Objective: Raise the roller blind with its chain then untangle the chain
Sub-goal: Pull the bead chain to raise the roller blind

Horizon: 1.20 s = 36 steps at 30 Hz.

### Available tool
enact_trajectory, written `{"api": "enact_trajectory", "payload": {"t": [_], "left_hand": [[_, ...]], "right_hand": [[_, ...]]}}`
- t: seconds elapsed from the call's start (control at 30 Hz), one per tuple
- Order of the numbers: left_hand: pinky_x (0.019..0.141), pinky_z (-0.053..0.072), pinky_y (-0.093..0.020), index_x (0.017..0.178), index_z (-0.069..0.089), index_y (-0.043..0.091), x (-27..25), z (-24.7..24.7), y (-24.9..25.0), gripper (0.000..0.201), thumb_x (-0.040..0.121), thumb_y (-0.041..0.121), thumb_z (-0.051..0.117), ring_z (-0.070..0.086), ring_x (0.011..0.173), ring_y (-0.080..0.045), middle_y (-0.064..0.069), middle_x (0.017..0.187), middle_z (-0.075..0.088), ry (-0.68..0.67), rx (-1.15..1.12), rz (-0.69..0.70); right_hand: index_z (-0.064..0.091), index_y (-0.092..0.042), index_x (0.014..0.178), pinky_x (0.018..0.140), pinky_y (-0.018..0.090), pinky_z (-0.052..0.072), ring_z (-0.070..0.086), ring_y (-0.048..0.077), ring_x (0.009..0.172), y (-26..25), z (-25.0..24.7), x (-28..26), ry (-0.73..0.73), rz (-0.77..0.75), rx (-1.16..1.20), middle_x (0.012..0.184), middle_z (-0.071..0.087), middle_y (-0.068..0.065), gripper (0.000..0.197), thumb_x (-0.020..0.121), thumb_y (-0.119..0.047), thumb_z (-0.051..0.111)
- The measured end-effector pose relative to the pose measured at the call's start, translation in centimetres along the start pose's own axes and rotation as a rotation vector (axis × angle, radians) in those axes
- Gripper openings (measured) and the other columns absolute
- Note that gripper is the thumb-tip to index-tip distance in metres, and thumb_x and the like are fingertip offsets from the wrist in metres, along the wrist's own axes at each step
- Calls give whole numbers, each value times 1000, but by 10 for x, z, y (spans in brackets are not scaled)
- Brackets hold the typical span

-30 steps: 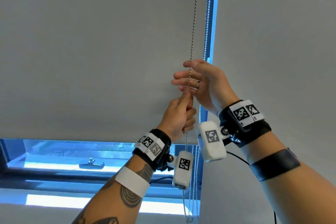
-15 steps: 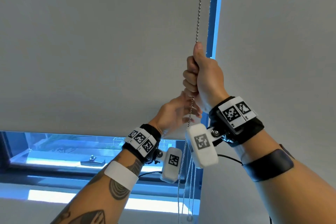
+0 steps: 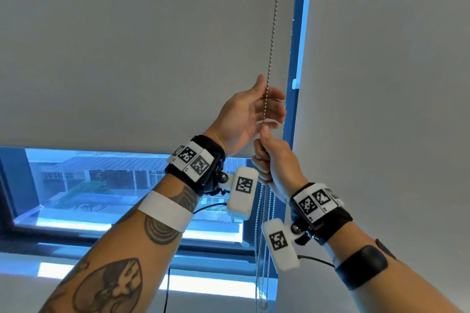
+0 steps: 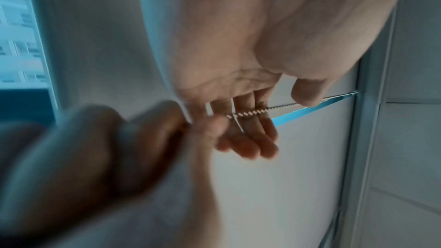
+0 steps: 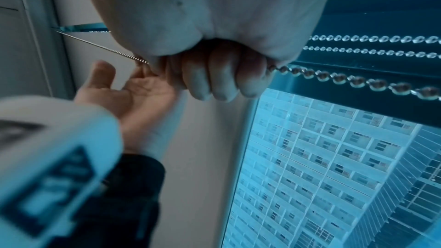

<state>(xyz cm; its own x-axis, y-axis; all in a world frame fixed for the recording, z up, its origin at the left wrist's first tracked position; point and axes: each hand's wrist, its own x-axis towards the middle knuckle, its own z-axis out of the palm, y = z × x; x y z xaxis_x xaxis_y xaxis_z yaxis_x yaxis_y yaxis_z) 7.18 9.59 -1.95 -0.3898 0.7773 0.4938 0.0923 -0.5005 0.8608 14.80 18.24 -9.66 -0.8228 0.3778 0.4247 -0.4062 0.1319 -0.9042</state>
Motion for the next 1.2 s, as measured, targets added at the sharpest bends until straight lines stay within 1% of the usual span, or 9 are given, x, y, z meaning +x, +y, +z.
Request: {"api": "enact_trajectory", "payload": {"t": [0.2,0.3,0.43,0.6,0.77,0.93,1.0,1.07,1.2], "left_hand": [[45,7,-27,62,28,26,6,20,10,56,103,62,39,10,44,-13,6,53,17,212,64,17],[43,8,-24,62,23,26,2,20,8,56,105,60,35,7,44,-13,6,51,15,240,126,87],[41,8,-23,63,26,25,-2,13,2,55,107,57,33,7,40,-12,7,49,15,223,85,108],[40,10,-22,55,52,20,-20,19,-22,64,102,61,35,11,37,-9,-4,53,21,141,59,68],[43,7,-26,60,28,26,-34,17,-57,55,90,70,40,10,39,-10,8,49,16,122,84,-35],[46,6,-32,56,33,29,-41,15,-80,52,89,67,45,5,50,-18,7,52,17,94,84,-65],[50,6,-37,52,34,29,-39,14,-80,54,89,67,44,5,54,-21,10,51,19,87,118,-60],[54,7,-40,49,36,30,-37,11,-77,55,90,66,41,7,54,-21,10,50,21,68,166,-51],[62,11,-44,52,48,27,-34,0,-74,56,94,63,41,22,55,-16,-1,59,32,30,220,-72]], "right_hand": [[36,-25,57,63,44,10,11,26,61,3,-6,7,-158,-11,-15,59,26,-3,43,93,-40,55],[67,-8,91,81,46,46,57,29,78,0,-19,7,-268,-20,28,84,64,9,13,83,-19,68],[60,2,119,109,67,42,65,41,104,-17,-31,16,-220,-72,99,111,65,26,46,74,-9,67],[62,0,115,82,39,48,64,29,85,-52,-34,23,-174,-168,216,97,67,13,46,70,-11,62],[62,-3,118,101,44,48,66,44,117,-76,-31,21,-190,-191,254,118,69,24,54,68,-21,67],[59,-6,119,80,38,55,74,34,89,-88,-14,17,-131,-141,167,101,74,17,37,90,-29,60],[62,-11,100,58,35,35,56,24,56,-91,-5,17,-70,-91,162,72,64,9,30,101,-39,52],[51,-17,75,59,36,10,21,17,49,-92,4,21,4,-62,159,57,35,0,46,107,-48,43],[21,-25,60,50,32,3,6,15,48,-91,15,25,88,-62,141,50,14,-8,59,109,-53,36]]}}
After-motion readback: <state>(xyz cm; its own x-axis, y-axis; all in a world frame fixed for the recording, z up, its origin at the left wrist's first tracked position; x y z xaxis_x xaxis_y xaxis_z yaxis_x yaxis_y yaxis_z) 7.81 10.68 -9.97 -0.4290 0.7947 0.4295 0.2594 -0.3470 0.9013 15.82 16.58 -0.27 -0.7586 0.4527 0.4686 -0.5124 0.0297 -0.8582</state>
